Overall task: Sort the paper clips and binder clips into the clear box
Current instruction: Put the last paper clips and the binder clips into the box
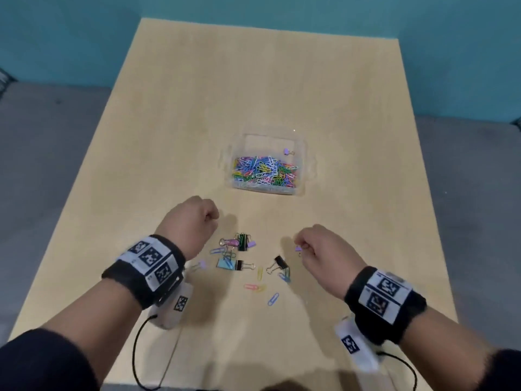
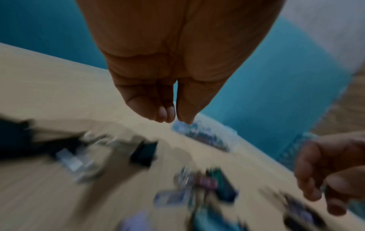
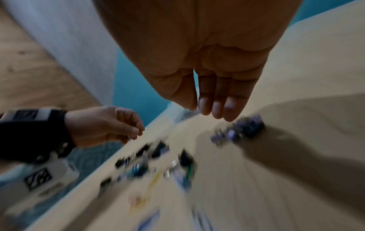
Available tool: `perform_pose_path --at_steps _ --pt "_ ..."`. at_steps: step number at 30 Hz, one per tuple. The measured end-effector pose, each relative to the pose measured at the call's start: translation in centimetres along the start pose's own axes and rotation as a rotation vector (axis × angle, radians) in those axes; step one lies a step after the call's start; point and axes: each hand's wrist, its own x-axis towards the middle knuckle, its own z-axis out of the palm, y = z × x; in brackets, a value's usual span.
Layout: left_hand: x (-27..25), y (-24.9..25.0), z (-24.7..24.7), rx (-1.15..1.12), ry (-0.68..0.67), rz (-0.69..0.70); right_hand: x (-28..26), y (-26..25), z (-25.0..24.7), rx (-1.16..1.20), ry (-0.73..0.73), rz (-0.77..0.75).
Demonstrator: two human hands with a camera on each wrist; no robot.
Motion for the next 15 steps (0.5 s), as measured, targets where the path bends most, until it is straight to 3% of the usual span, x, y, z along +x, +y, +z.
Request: perform_pose_path --at_steps 3,7,15 --pt "-2.2 -1.0 2.2 0.095 -0.027 0.054 -2.0 -0.2 3.0 -0.159 -0.034 -0.124" --pt "-3.6 -1.1 3.8 0.161 -0.011 0.103 0.3 -3.6 4.6 -0.272 0.009 -0.309" --pt "-6.5 0.9 6.2 0.229 0.005 -0.007 6.3 -6.4 6.2 -0.437 -0.051 -0.350"
